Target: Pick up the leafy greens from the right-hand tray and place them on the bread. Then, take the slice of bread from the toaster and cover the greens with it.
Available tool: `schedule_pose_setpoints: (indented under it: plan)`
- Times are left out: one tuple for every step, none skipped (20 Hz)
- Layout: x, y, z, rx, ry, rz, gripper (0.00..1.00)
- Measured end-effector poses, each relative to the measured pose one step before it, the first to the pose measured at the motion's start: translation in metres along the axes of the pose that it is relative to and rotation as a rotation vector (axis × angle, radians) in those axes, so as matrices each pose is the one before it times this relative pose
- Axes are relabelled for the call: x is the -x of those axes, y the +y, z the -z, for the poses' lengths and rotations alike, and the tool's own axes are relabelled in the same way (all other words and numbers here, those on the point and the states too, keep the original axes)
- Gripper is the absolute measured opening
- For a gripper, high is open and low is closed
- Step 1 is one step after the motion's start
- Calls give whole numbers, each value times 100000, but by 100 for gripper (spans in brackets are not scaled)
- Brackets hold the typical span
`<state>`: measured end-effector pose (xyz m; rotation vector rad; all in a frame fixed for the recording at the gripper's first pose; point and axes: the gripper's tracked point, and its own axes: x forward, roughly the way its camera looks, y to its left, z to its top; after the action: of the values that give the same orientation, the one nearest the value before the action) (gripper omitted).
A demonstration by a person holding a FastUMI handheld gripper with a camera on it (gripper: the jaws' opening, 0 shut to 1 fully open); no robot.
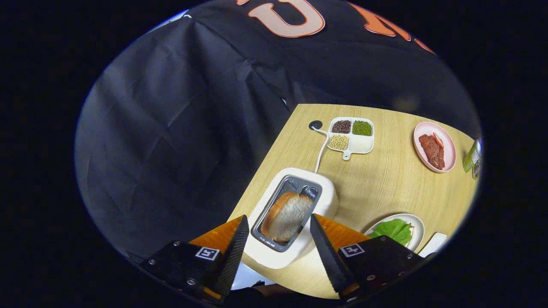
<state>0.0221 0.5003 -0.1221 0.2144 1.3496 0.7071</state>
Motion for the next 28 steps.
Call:
schedule_pose_setpoints:
  plan:
    - [-444, 371, -46, -345, 853, 1263, 86]
    - [-470, 326, -193, 101, 596, 789, 86]
    - [-484, 270, -78, 451, 573, 588, 86]
    - [-556, 14, 108, 379, 718, 941, 81]
    - [-341, 143, 175, 843, 737, 963, 79]
    - [-476, -190, 128, 762, 1085, 1508, 77]
    - [-597, -176, 419, 441, 1339, 1064, 75]
    - [-563, -217, 249, -330, 1027, 1326, 72]
    - [-388, -265, 199, -572, 674, 884, 72]
    - [-340, -299, 87, -617, 562, 486, 70]
    - [-286, -179, 74, -535, 96, 288, 68]
    - [-193, -235, 11, -283, 93, -504, 65]
    - [-57, 166, -3, -172, -428, -846, 62]
    - [213, -154, -185, 689, -511, 361, 55]
    - [29, -156, 28, 467, -628, -116, 50]
    - [257, -183, 36, -72, -313, -95, 41]
    - [159, -116, -69, -632, -1539, 21, 37]
    - [180, -338, -119, 412, -687, 267, 27]
    - [321, -151, -63, 117, -1109, -508, 22]
    - [63, 15, -39, -263, -675, -1489, 16]
    - [393, 60, 62, -507, -1112, -1369, 14]
    - [465, -130, -208, -292, -1364, -1069, 11]
    - [620, 31, -122, -436, -1727, -1480, 10]
    - [730, 83, -265, -507, -1807, -1541, 9]
    - [819, 25, -391, 1, -2289, -1119, 9]
    - [761, -8, -334, 345, -2084, -1228, 9]
    - [874, 30, -130, 133, -1898, -1125, 9]
    - [797, 57, -172, 43, -1600, -1091, 9]
